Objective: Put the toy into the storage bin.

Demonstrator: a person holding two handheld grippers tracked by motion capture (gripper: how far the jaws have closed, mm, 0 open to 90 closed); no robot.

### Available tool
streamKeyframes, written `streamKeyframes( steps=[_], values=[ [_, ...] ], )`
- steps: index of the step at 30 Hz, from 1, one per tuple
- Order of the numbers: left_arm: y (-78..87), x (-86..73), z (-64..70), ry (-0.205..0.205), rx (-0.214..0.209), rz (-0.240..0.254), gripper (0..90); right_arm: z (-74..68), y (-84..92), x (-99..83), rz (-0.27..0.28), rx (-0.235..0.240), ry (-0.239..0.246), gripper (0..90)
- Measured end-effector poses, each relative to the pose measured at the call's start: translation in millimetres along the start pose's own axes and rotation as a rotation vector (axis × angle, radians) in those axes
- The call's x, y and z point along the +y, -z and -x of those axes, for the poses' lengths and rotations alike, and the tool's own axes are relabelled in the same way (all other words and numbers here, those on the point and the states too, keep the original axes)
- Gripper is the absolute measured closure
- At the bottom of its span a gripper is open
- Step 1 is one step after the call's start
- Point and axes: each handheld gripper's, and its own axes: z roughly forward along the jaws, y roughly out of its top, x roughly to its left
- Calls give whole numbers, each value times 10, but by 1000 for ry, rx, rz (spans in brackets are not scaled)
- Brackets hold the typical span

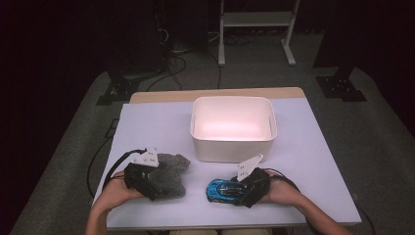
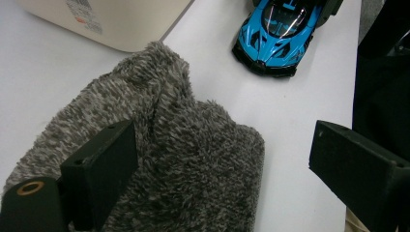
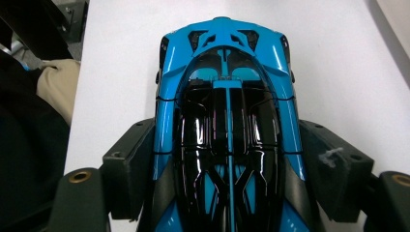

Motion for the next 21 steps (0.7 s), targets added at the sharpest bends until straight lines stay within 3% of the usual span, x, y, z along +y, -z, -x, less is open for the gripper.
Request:
streamKeyframes(
  steps=[13, 21],
  values=[
    [-5, -5, 2, 2, -3, 2, 92, -21, 73, 49, 33, 11, 0, 255],
    [-2, -18, -7, 5, 1, 4, 92, -63, 214, 189, 54, 21, 14, 254]
  ],
)
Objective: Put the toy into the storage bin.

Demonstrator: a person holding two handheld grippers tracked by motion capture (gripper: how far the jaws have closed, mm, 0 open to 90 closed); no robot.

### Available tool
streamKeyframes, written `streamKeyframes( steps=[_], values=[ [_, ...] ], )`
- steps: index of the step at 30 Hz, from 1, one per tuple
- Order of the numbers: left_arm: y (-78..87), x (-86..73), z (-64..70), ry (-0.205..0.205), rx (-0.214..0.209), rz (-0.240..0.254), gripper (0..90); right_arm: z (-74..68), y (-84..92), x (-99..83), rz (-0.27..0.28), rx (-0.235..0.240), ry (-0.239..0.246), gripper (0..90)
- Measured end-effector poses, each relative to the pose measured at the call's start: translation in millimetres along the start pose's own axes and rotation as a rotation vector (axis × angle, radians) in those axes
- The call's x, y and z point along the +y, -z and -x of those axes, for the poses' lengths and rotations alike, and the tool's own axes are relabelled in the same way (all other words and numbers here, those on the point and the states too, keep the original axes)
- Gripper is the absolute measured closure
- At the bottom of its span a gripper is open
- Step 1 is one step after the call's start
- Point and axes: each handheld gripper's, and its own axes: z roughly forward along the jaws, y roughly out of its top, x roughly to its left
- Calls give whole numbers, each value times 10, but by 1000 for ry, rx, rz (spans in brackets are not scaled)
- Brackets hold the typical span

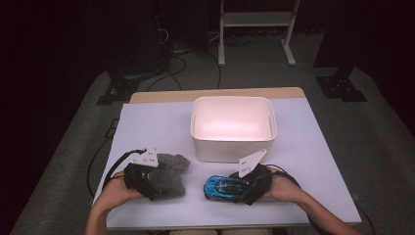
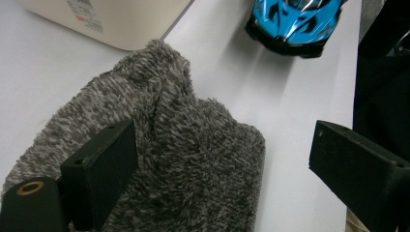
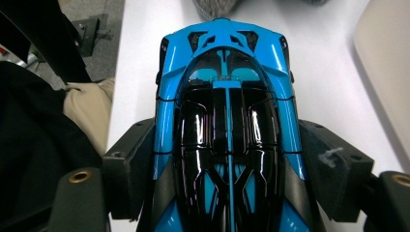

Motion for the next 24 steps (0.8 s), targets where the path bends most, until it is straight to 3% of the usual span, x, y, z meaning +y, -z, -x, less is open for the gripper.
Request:
streamKeyframes(
  steps=[14, 24],
  values=[
    [4, -28, -10, 12, 2, 3, 92, -59, 323, 279, 35, 13, 29, 255],
    [10, -70, -36, 21, 2, 11, 92, -135, 527, 523, 25, 13, 72, 255]
  ],
)
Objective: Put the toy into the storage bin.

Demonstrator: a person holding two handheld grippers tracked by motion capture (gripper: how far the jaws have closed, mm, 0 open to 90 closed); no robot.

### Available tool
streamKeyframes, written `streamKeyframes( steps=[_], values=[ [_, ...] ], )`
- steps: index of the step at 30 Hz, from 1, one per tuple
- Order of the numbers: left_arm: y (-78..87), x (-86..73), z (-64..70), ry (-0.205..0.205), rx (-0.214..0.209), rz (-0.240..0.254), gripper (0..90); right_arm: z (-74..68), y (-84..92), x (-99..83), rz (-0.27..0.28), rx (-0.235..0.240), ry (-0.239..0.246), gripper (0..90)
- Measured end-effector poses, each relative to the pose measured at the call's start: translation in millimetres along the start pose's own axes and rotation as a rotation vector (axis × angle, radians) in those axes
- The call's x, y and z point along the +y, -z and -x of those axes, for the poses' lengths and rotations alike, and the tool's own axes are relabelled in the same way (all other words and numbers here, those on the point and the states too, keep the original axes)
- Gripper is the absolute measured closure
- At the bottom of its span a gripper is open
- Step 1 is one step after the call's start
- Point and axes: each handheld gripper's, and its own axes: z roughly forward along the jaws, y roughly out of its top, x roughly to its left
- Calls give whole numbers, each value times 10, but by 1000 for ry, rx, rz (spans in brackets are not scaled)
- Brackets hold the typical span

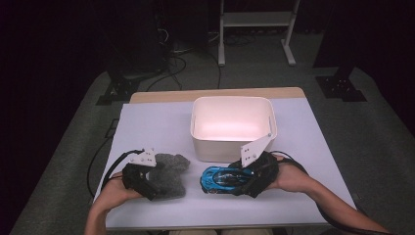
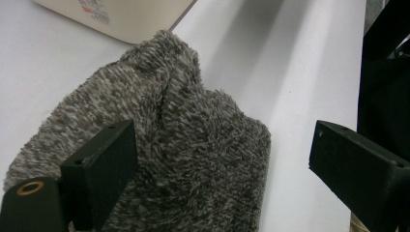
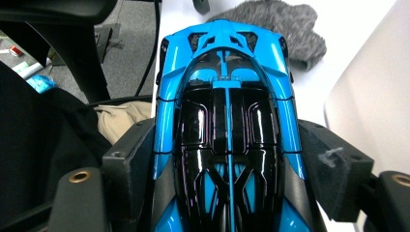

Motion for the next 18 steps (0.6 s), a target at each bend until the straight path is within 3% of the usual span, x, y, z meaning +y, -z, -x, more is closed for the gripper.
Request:
streamKeyframes(
  steps=[5, 7, 9, 18],
  values=[
    [8, -26, -17, 9, 5, 4, 92, 30, 115, 115, 7, -3, 8, 268],
    [-1, -39, -23, 13, 2, 1, 92, 40, 127, 142, -12, -21, 38, 268],
    [-3, -51, -24, 16, -1, -2, 92, 71, 126, 146, -2, -15, 22, 268],
    [12, -79, -26, 24, 5, -5, 89, 106, 181, 219, -4, -23, 37, 268]
  ],
)
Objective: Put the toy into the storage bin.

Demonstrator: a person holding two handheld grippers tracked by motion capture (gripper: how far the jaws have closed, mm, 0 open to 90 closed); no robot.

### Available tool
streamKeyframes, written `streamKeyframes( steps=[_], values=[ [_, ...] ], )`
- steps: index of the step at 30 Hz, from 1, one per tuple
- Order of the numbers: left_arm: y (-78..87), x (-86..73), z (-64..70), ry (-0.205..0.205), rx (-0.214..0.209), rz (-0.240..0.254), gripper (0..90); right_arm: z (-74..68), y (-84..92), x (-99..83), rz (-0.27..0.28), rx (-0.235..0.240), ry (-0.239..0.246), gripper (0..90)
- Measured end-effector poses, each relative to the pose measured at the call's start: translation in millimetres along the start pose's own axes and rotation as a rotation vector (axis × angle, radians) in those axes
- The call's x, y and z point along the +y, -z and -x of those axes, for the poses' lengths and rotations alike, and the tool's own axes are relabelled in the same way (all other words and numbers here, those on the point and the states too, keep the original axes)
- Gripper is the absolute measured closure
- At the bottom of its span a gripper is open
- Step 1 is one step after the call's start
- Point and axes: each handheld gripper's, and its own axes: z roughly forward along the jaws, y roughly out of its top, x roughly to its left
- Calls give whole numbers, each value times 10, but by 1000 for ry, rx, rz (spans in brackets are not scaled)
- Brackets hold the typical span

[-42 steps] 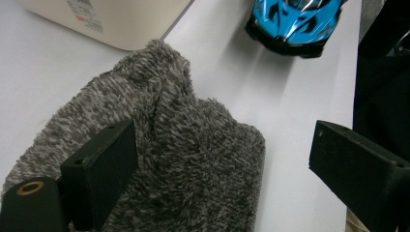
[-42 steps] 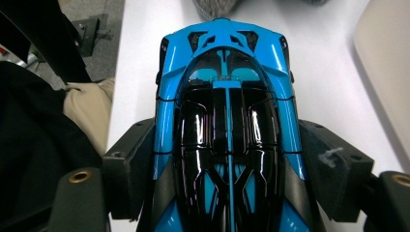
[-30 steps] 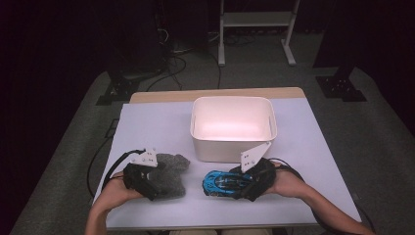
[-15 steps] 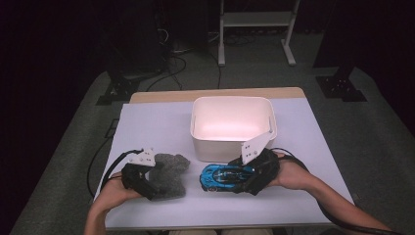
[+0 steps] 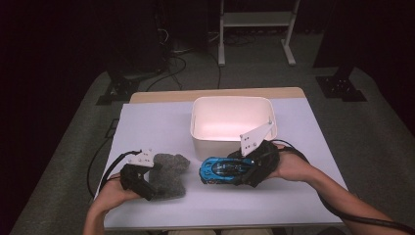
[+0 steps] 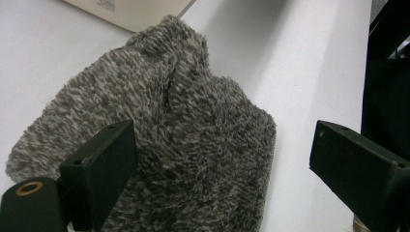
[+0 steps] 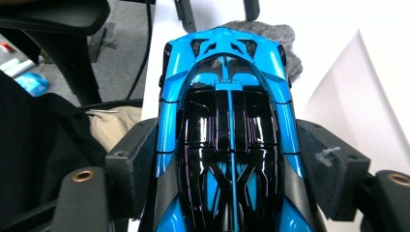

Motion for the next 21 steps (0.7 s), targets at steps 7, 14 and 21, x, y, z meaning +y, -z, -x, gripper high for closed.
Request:
streamKeyframes(
  steps=[7, 14, 21],
  values=[
    [12, -13, 3, 3, 2, 6, 89, 42, 231, 136, 15, -13, -5, 268],
    [29, -24, -1, 9, 13, 26, 89, 171, 442, 304, 1, -43, 24, 268],
    [60, -32, -17, 8, 20, 27, 89, 335, 525, 399, 4, -47, 10, 268]
  ],
)
